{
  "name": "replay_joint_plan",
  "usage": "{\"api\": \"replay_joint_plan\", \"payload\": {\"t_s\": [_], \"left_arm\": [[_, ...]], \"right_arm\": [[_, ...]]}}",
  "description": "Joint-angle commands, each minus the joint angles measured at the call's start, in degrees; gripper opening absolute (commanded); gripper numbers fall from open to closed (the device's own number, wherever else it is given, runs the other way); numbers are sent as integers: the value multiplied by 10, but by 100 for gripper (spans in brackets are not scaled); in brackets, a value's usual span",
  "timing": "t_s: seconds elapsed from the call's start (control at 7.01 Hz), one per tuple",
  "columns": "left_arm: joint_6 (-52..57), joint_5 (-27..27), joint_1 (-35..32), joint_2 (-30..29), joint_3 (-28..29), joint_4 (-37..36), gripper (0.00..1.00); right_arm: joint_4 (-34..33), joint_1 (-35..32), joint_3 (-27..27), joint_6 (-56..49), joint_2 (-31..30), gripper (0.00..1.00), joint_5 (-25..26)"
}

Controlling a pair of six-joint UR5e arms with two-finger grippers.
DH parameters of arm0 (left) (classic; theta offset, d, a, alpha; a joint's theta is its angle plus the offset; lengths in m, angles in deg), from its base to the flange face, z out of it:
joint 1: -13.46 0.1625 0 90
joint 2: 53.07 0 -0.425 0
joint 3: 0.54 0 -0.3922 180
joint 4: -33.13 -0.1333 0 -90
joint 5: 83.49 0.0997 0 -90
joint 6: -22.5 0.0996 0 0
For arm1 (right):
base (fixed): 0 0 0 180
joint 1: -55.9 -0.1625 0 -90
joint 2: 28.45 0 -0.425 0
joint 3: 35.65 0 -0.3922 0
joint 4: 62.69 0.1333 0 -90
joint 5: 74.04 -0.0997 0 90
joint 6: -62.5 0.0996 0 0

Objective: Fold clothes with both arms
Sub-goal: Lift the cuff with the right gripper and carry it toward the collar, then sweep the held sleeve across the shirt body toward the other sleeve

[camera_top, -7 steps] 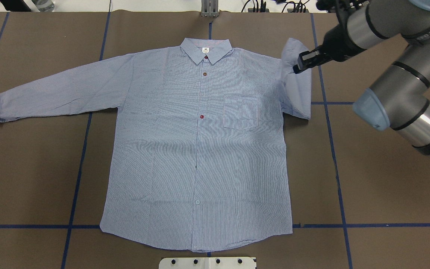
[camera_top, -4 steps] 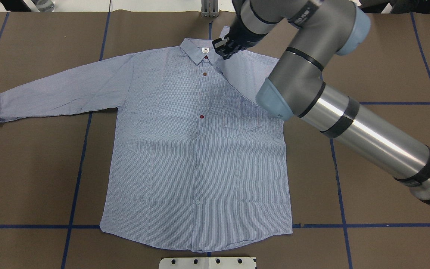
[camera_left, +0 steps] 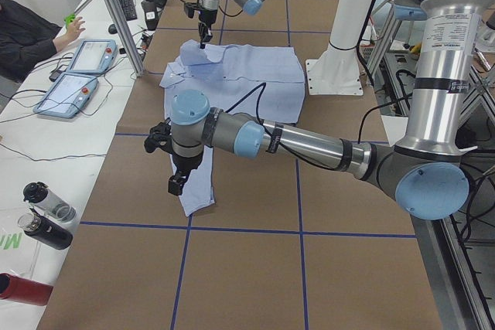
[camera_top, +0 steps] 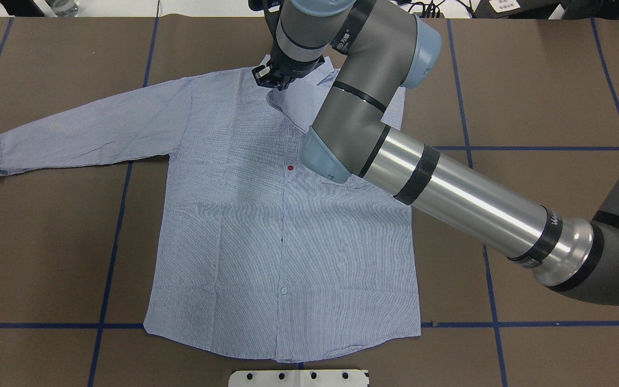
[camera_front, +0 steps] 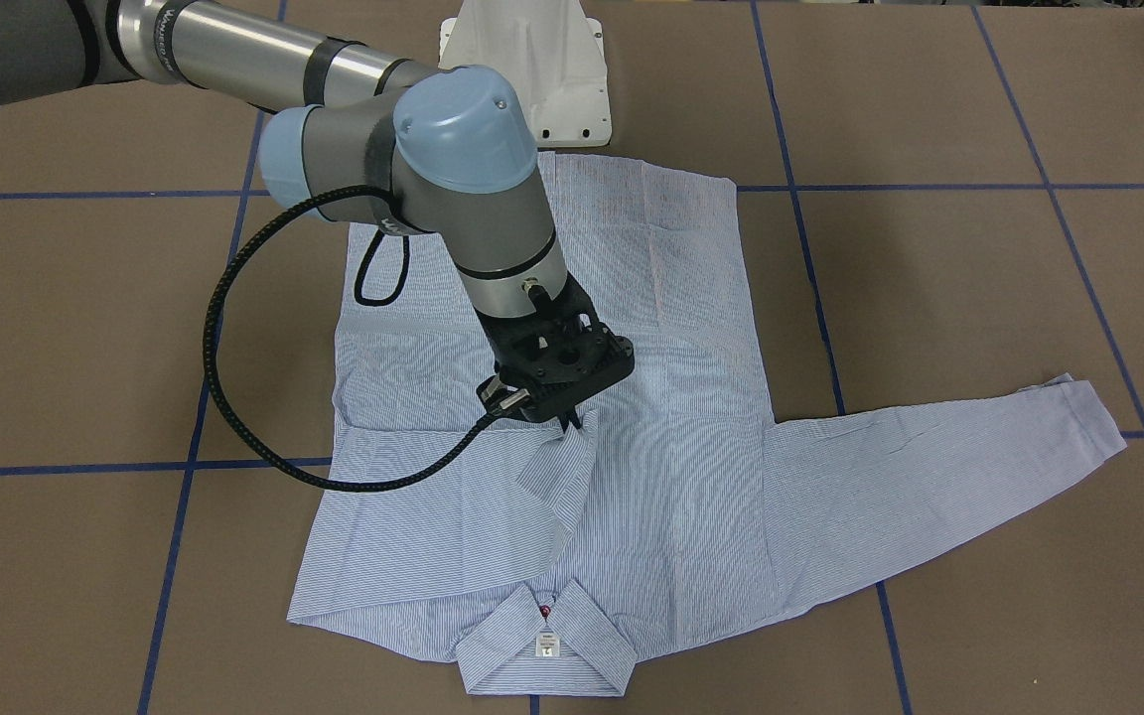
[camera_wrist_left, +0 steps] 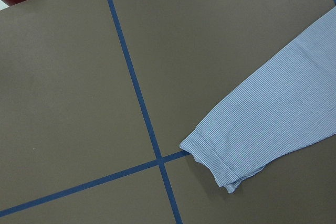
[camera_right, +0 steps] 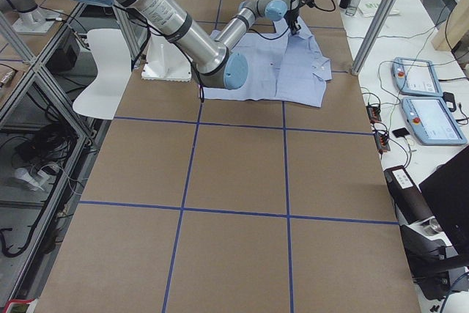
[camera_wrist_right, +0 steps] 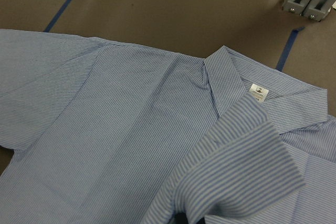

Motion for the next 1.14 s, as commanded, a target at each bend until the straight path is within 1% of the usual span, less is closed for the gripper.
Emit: {"api": "replay_joint_plan", "payload": {"t_s": [0.0, 0.14, 0.29, 0.43, 0.57, 0.71, 1.0], "left_arm": [[0, 0, 1, -1, 7, 1, 99], [2, -1, 1, -3, 12, 2, 99], [2, -1, 1, -3, 12, 2, 99], [2, 0, 1, -3, 13, 2, 99], [2, 0, 1, -3, 13, 2, 99], [1, 0, 1, -2, 13, 1, 99], [2, 0, 0, 1, 13, 1, 99]], "right_arm": [[14, 44, -49, -2, 19, 0, 64], [40, 55, -79, -2, 26, 0, 74], [46, 66, -112, -2, 43, 0, 84], [47, 75, -130, -2, 57, 0, 96], [66, 87, -159, -2, 71, 0, 120], [88, 91, -203, -2, 90, 0, 127], [92, 105, -219, -3, 97, 0, 162]]}}
